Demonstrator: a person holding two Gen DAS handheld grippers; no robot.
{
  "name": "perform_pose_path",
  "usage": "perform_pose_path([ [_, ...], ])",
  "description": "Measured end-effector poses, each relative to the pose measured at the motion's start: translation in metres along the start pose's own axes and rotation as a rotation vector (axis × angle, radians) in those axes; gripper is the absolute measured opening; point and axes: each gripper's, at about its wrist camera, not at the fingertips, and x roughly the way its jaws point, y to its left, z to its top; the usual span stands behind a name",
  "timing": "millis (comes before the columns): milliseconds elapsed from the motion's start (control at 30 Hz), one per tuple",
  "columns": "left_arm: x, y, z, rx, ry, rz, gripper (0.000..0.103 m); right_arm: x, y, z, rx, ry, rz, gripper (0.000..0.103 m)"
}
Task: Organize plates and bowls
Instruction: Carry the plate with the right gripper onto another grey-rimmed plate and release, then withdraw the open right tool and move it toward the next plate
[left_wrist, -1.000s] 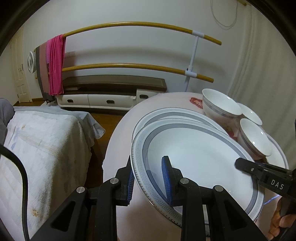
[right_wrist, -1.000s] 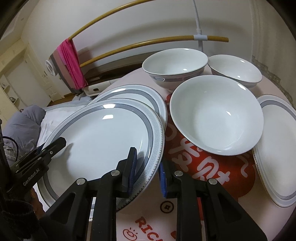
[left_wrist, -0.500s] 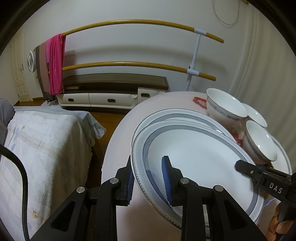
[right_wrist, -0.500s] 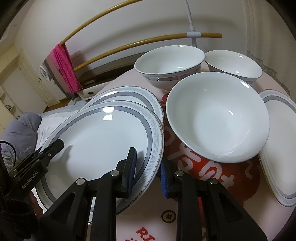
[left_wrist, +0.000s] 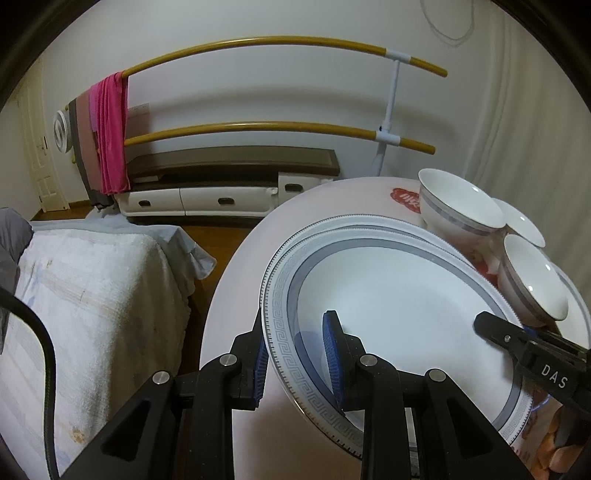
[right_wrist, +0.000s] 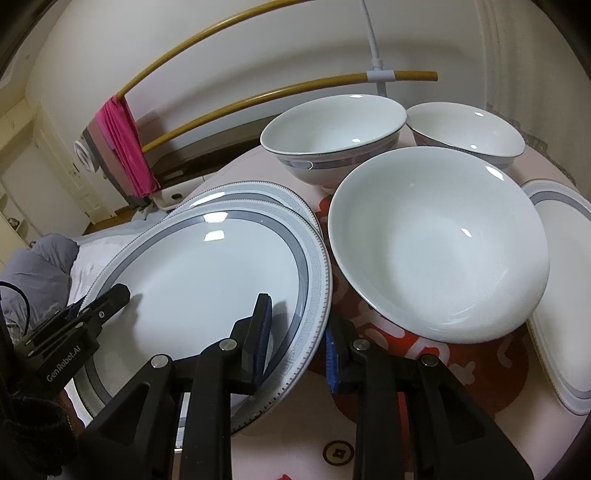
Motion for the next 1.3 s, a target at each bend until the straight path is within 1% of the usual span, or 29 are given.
perform_pose_path([
  [100,0.002,0.0,0.001,0.002,0.0,0.007,0.024,0.002,-0.003,-0.001,0.018,-0.009,0.026,0.027],
  [167,0.003,-0.003,0.0,0.02,-0.003,0.034,0.025,0.004,-0.005,0.0,0.025,-0.011,0.042,0.026],
  [233,0.005,-0.005,0.0,0.027,-0.005,0.046,0.026,0.006,-0.005,-0.001,0.024,-0.016,0.049,0.026],
  [400,0.012,-0.002,0.001,0.016,0.006,0.05,0.027,0.009,-0.009,0.003,0.035,-0.022,0.074,0.025],
  [567,0.018,-0.002,0.003,0.018,0.004,0.058,0.027,0.012,-0.008,0.003,0.039,-0.022,0.082,0.025],
  [767,0.021,-0.001,0.004,0.015,0.004,0.063,0.027,0.018,-0.009,0.003,0.036,0.0,0.094,0.025],
  [900,0.02,-0.001,0.003,0.013,0.005,0.07,0.027,0.018,-0.009,0.005,0.038,0.001,0.1,0.024],
  [967,0.018,-0.002,0.003,0.014,0.005,0.073,0.03,0.018,-0.01,0.004,0.038,0.001,0.102,0.025],
  [1033,0.013,-0.005,0.003,0.017,0.001,0.08,0.03,0.018,-0.012,0.005,0.045,0.005,0.106,0.025],
  [1133,0.004,-0.006,0.002,0.006,0.002,0.089,0.032,0.014,-0.014,0.003,0.038,0.011,0.105,0.03],
  [1267,-0.014,-0.013,-0.004,0.0,-0.011,0.09,0.044,0.002,-0.012,-0.004,0.029,0.018,0.105,0.046],
  [1300,-0.021,-0.017,-0.006,0.001,-0.016,0.085,0.045,-0.004,-0.012,-0.007,0.023,0.017,0.106,0.047],
])
